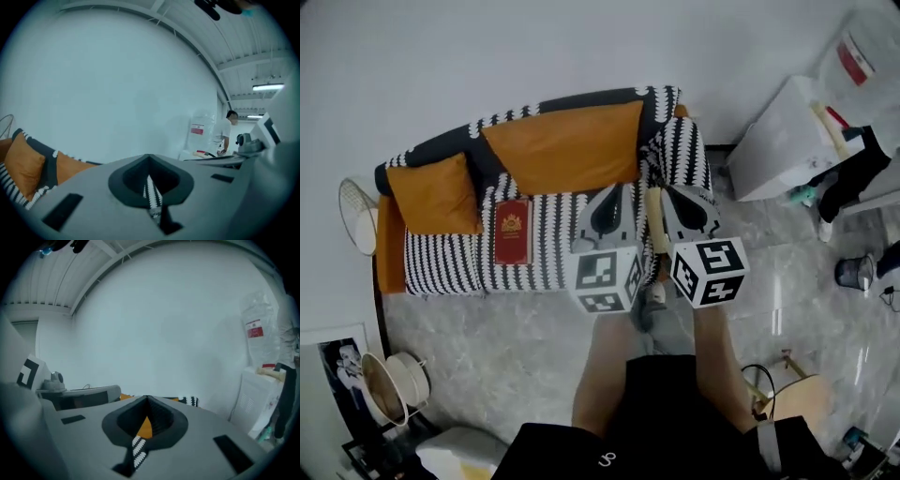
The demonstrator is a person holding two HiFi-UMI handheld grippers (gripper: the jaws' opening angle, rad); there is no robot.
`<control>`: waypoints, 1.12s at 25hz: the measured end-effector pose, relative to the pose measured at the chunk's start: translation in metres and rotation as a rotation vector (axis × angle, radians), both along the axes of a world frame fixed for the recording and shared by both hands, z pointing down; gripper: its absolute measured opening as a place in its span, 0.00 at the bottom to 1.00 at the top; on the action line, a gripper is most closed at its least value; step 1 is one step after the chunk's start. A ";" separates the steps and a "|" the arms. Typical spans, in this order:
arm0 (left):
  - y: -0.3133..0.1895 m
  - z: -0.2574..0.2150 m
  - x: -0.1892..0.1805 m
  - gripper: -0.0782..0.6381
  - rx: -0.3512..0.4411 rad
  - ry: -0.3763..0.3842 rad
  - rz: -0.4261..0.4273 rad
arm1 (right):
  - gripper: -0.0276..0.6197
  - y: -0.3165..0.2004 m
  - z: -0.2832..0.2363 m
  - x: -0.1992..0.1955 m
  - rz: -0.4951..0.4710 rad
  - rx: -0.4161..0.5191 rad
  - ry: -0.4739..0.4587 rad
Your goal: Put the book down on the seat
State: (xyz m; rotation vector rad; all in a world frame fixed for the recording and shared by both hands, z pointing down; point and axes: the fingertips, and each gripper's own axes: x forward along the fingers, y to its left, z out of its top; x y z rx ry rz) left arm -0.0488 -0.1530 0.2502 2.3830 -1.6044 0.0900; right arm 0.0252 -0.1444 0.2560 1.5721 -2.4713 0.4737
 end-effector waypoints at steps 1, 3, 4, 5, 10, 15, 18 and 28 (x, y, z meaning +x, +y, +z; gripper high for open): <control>-0.002 -0.018 0.004 0.13 0.036 -0.009 0.005 | 0.06 0.000 -0.017 0.004 -0.002 0.031 -0.002; -0.004 -0.053 0.014 0.13 0.111 -0.027 0.012 | 0.06 0.000 -0.050 0.012 -0.006 0.097 0.000; -0.005 -0.070 0.019 0.13 0.149 -0.037 0.016 | 0.06 -0.001 -0.066 0.016 -0.006 0.130 0.000; -0.004 -0.086 0.025 0.13 0.184 -0.049 0.019 | 0.06 -0.001 -0.082 0.020 -0.005 0.164 -0.002; -0.003 -0.136 0.042 0.13 0.294 -0.090 0.019 | 0.06 0.002 -0.141 0.033 0.005 0.298 -0.001; -0.010 -0.168 0.046 0.13 0.350 -0.102 -0.007 | 0.06 -0.004 -0.164 0.039 0.010 0.341 0.010; -0.016 -0.180 0.042 0.13 0.376 -0.084 -0.033 | 0.06 -0.009 -0.176 0.037 -0.011 0.372 0.035; -0.018 -0.212 0.044 0.13 0.451 -0.108 -0.053 | 0.06 -0.018 -0.204 0.050 -0.011 0.432 -0.020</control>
